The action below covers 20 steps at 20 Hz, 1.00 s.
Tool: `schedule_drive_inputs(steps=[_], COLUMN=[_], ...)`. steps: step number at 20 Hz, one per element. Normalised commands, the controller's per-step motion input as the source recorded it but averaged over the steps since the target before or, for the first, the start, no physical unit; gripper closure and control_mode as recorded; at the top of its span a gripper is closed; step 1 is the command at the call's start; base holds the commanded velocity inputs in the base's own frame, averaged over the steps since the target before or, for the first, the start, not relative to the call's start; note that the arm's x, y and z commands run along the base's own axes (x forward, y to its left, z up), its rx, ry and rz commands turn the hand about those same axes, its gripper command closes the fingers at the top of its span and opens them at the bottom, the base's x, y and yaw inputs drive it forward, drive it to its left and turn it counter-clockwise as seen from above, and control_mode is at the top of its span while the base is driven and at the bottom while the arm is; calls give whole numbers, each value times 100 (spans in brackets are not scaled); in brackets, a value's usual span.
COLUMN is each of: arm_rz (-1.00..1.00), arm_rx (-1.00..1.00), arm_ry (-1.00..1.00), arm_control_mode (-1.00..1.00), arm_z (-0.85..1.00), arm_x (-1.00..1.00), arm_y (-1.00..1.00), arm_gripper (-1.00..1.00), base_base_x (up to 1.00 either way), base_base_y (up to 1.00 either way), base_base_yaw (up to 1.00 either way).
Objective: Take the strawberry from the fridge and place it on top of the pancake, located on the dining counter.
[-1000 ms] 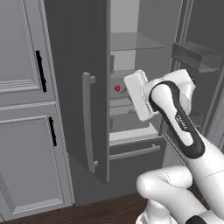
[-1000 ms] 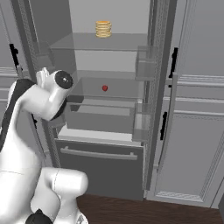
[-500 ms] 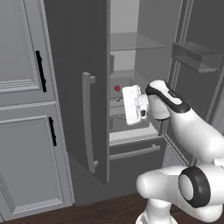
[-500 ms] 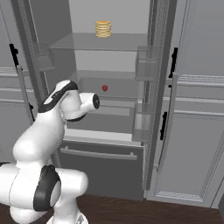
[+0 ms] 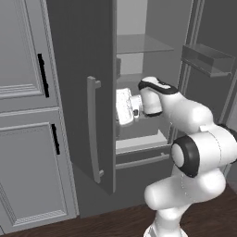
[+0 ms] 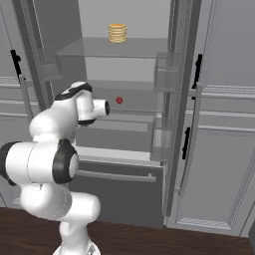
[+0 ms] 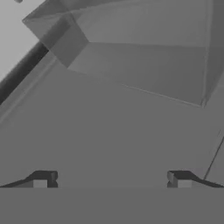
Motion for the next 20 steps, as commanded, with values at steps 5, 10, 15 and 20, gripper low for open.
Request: schedule_drive_inputs(steps=[5, 10, 15, 20], arm_rz=[-1, -5, 0, 0], arm_rx=[-1, 0, 0, 0], arm_ry=[11, 15, 17, 8], arm_control_mode=[-100, -100, -100, -100], arm_z=[0, -2, 0, 0], arm_x=[-8, -14, -4, 0], arm_y=[97, 100, 81, -43], arm_gripper=[-100, -100, -100, -100], base_base_x=[0, 0, 0, 0], base_base_y=[0, 0, 0, 0], base_base_yaw=[0, 0, 0, 0])
